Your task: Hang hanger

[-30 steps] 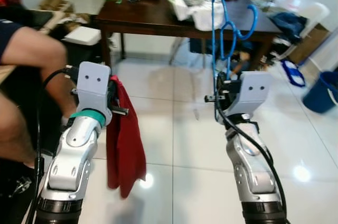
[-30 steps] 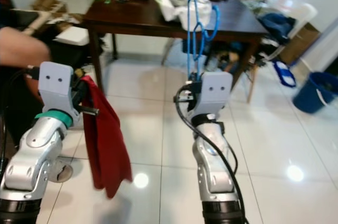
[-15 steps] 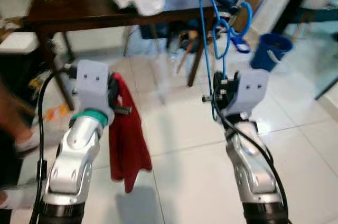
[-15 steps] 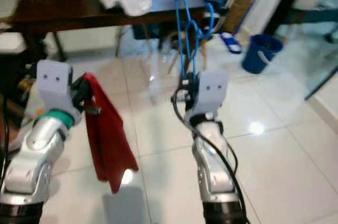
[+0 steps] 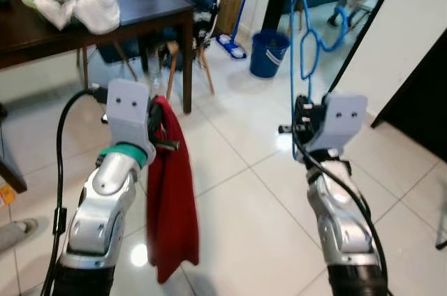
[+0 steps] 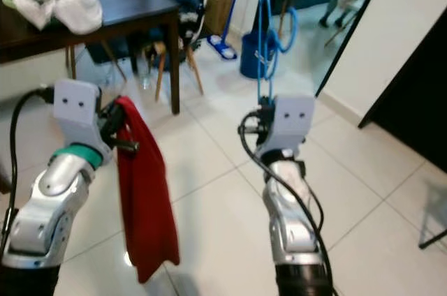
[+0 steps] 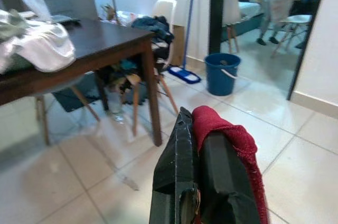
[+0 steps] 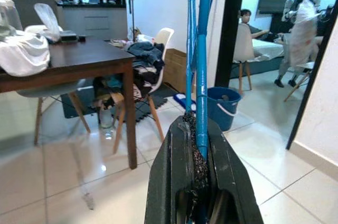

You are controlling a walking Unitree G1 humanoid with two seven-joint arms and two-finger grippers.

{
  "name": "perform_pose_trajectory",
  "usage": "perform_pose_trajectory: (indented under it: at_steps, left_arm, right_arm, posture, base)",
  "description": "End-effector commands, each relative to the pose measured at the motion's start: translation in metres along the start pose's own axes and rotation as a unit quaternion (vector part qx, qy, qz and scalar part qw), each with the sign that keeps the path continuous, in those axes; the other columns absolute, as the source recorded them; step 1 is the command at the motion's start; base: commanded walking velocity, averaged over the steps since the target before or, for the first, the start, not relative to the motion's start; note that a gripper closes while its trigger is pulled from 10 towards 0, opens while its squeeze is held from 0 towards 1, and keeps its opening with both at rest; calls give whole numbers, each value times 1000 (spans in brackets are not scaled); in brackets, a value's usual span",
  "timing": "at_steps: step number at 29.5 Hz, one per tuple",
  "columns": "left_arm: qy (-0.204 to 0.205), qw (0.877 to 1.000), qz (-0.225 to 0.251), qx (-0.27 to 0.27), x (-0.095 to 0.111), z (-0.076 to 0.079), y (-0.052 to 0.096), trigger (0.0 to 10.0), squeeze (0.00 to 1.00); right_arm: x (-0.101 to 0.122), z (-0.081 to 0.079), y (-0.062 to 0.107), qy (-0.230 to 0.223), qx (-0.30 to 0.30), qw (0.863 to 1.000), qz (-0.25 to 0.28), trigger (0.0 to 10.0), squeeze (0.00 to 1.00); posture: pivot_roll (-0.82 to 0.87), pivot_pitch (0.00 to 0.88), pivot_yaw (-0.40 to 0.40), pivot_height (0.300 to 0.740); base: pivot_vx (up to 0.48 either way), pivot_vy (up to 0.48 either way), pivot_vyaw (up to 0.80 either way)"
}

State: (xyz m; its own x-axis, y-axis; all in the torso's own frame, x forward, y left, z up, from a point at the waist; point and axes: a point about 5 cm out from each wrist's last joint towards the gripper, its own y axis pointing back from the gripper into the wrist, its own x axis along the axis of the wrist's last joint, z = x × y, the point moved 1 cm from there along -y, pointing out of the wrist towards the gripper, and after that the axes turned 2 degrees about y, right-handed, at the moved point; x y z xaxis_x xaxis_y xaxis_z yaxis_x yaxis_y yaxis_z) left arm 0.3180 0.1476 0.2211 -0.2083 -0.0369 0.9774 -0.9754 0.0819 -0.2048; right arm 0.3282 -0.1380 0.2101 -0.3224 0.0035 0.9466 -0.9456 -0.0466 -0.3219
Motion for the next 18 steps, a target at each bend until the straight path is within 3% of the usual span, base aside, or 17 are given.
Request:
perform_pose_trajectory:
  at_steps: [1, 18]
  left_arm:
    - [-5, 1000, 11, 7, 3, -2, 1, 10000, 0]
    - [-18, 1000, 9, 3, 1, -2, 2, 10000, 0]
  right_arm:
    - [-1, -3, -1, 3, 7, 1000, 0, 10000, 0]
    - [-2, -6, -1, 12, 22, 1000, 3, 10000, 0]
  posture:
    - [8, 43, 30, 740]
    - [13, 36, 32, 740]
  base:
    - [472, 0, 0]
    - [473, 0, 0]
